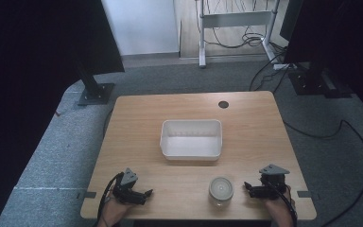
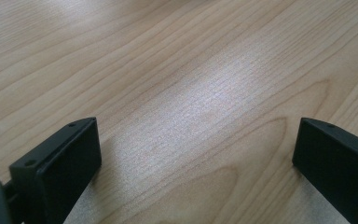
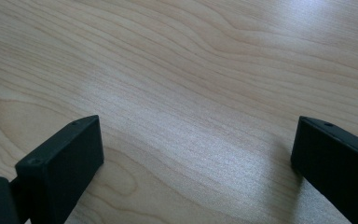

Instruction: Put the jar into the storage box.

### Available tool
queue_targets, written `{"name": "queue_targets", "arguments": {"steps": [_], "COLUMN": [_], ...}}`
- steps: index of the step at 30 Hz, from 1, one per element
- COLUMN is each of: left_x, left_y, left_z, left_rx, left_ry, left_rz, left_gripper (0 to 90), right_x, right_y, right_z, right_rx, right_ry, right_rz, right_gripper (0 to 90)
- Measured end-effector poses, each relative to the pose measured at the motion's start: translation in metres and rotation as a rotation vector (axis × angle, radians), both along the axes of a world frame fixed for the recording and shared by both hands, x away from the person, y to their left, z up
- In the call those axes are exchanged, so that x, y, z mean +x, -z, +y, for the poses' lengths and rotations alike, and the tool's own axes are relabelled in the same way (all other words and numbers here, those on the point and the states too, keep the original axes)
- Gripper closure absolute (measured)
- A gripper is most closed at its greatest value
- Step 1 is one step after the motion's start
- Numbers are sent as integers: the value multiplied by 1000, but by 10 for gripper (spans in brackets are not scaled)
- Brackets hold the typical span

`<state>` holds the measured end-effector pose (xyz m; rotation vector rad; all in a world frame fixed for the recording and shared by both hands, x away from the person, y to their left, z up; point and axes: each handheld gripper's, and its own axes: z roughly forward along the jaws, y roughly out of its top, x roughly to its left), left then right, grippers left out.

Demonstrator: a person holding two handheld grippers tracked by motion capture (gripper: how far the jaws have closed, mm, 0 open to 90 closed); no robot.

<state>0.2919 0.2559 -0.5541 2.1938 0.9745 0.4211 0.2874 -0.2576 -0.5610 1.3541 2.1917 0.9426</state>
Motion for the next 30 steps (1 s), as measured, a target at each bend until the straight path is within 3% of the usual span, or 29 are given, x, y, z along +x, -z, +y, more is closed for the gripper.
{"name": "queue_targets", "arguments": {"steps": [18,30], "left_x": [-1,-7], "left_y": [0,-5], "left_z": [1,-6], "left_rx": [-6,13], "left_ry": [-19,-12], "left_rz": [-4,-2], "left_gripper": [29,75], "right_x": [0,0], "right_y": [0,0], "right_z": [0,0], "right_rx": [0,0], "right_ry": [0,0], "right_rz": [-1,-1], "right_gripper": [18,17]}}
